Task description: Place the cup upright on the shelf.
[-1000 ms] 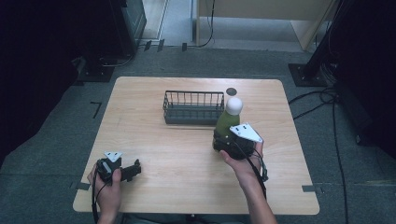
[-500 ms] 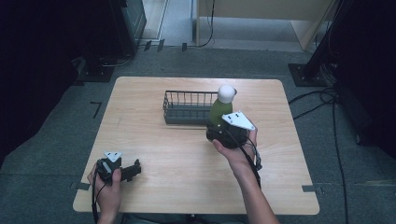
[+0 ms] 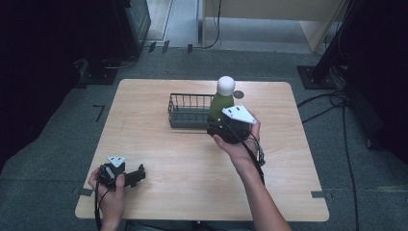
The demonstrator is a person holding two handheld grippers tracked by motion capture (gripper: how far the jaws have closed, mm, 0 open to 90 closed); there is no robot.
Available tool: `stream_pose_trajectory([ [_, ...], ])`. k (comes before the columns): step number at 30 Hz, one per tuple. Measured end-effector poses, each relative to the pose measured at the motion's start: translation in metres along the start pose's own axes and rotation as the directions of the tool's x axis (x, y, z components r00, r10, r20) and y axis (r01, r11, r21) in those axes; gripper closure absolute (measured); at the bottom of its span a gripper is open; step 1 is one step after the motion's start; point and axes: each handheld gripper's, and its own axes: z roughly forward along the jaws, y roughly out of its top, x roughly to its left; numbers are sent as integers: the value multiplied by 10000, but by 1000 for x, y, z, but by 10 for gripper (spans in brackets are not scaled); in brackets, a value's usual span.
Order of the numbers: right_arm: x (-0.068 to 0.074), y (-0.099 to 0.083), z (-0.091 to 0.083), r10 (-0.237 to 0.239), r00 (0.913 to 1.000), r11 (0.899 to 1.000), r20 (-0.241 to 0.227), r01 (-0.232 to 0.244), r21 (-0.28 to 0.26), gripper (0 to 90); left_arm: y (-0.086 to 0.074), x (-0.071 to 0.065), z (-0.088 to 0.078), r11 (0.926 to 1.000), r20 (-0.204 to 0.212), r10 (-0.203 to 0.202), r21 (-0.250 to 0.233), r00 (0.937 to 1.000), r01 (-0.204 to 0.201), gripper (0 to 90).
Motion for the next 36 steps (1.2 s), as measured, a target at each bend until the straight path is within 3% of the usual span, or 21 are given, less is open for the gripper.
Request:
stream_pose_trajectory([
  [13, 1, 26, 7, -17, 10000, 9997, 19, 17, -253, 208, 0, 0, 0, 10000, -1, 2, 13, 10000, -2, 0],
  [23, 4, 38, 15, 51, 10000, 9965, -22, -53, -838, 207, 0, 0, 0, 10000, 1, 8, 38, 10000, -8, 0],
  [29, 4, 44, 26, 191, 9997, 9940, 182, -170, -1080, 207, 0, 0, 0, 10000, 0, 1, 13, 10000, -1, 0],
  [36, -2, 48, 40, 243, 9986, 9947, 480, -193, -1011, 207, 0, 0, 0, 10000, -2, -13, 2, 10000, 13, 0],
])
